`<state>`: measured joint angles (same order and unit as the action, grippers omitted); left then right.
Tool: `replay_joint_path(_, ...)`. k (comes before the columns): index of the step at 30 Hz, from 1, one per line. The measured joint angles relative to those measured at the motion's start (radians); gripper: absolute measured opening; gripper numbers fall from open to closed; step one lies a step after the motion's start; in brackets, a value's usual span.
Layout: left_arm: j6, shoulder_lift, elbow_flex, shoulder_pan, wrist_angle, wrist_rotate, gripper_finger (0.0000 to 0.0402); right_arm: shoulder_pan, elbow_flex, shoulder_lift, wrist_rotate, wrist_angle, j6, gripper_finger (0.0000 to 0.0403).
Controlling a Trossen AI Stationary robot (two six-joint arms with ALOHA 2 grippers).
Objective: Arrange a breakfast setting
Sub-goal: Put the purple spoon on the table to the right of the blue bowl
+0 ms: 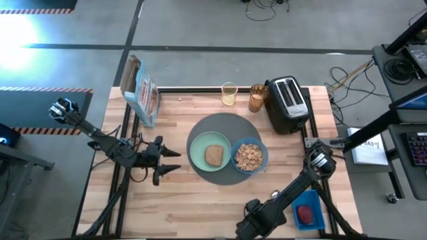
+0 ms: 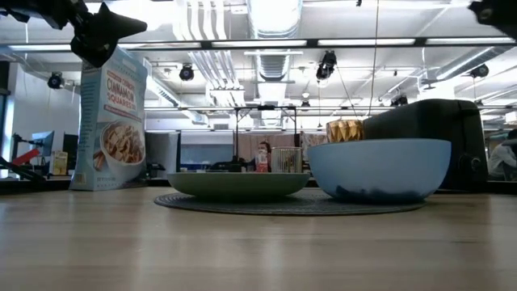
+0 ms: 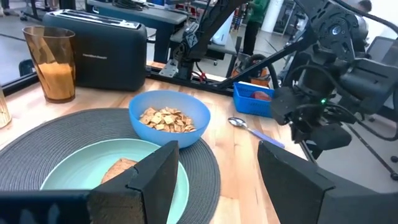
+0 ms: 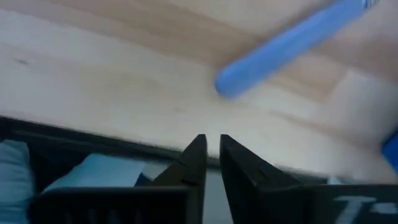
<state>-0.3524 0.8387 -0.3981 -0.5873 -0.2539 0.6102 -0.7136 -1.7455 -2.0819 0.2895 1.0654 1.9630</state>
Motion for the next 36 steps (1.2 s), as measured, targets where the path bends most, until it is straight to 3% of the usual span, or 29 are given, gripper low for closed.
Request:
replay_joint_path(5,0.021,0.001,0.0,0.0,0.019,0.0,0.0205,-0.007,0.0,0.0,0.043,-0.01,0.166,0.0089)
replay_joint_path(10,0.023,0.008,0.0,0.0,0.043,0.0,0.0205,-0.016,0.0,0.0,0.011,-0.011,0.453,0.014)
replay_joint_path(14,0.031,0.018,0.0,0.0,0.051,0.0,0.0205,-0.01,0.0,0.0,0.0,-0.016,0.473,0.016)
replay_joint_path(21,0.049,0.037,0.0,0.0,0.071,0.0,0.0205,0.022,0.0,0.006,-0.084,0.001,0.456,0.0163)
replay_joint_path(25,0.056,0.038,0.0,0.0,0.071,0.0,0.0205,0.005,0.003,0.006,-0.056,0.07,0.473,0.0164)
replay_joint_path(36,0.06,0.035,0.0,0.0,0.078,0.0,0.0205,-0.006,0.1,0.002,-0.083,0.058,0.476,0.0164)
